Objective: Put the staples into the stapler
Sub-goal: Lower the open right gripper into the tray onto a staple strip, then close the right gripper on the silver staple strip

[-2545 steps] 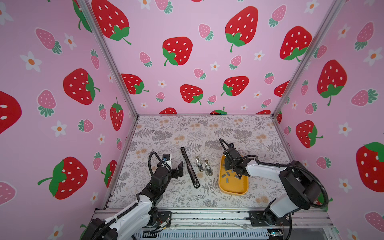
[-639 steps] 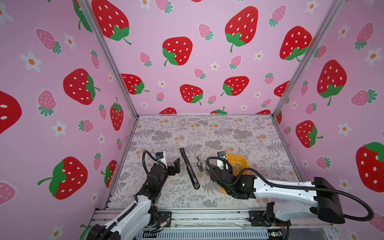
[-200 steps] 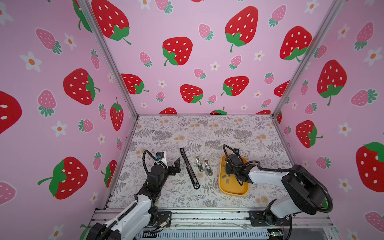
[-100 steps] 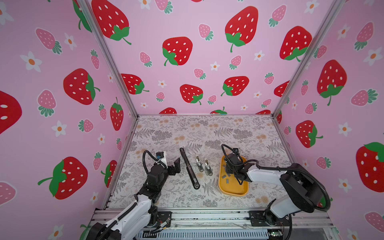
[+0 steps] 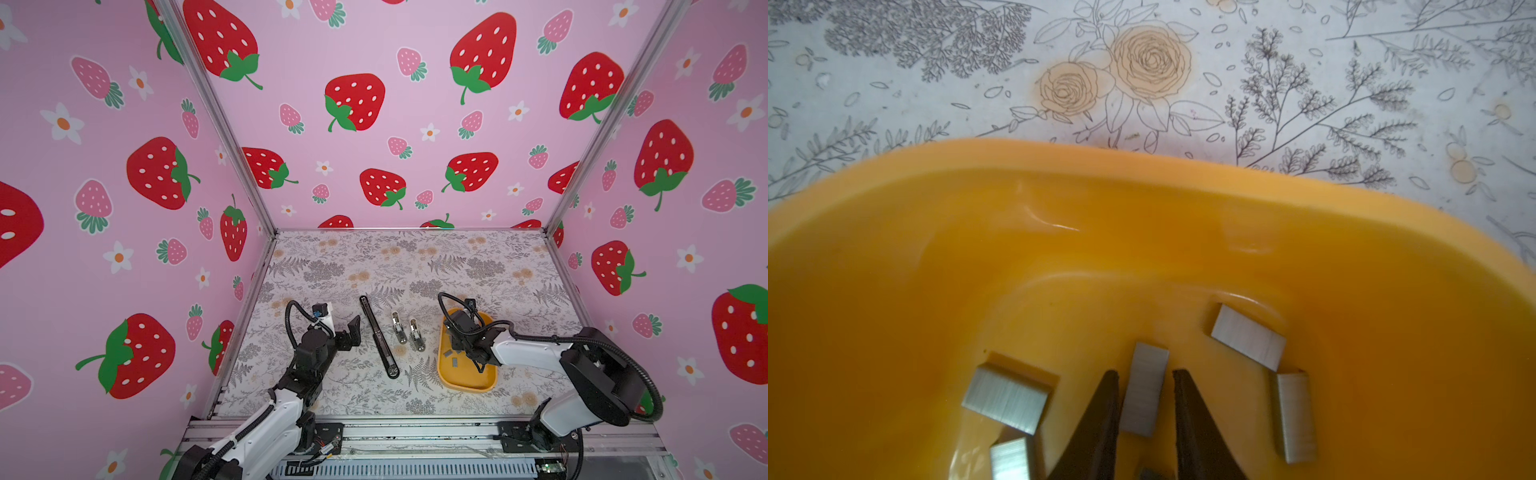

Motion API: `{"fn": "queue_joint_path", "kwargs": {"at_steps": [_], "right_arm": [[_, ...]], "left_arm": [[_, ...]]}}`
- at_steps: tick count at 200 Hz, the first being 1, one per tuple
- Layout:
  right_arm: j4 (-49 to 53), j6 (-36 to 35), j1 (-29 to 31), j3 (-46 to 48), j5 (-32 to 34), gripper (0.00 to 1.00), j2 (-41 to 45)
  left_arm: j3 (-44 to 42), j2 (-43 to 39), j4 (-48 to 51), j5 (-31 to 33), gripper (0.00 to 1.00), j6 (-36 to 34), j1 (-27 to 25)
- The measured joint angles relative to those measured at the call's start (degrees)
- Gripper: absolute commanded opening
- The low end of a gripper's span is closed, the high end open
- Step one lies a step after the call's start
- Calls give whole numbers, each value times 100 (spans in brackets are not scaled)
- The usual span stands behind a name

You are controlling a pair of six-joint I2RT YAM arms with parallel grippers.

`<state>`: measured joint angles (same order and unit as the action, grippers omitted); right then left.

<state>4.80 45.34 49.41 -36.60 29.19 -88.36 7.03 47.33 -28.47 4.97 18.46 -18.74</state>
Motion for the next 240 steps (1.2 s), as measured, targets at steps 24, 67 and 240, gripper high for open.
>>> {"fn": "queue_joint_path", "kwargs": {"at_steps": [24,67,240], "right_arm": [[-48,0,-2,-20,46,29,-68],[-223,-4,-7,-181,61,28,-310],[-439,-15,-7,-186,129,12,-426]], "left_arm": [[0,0,0,0,99,-2,0],[0,0,0,0,99,0,0],[0,7,0,11,99,0,-2]]}}
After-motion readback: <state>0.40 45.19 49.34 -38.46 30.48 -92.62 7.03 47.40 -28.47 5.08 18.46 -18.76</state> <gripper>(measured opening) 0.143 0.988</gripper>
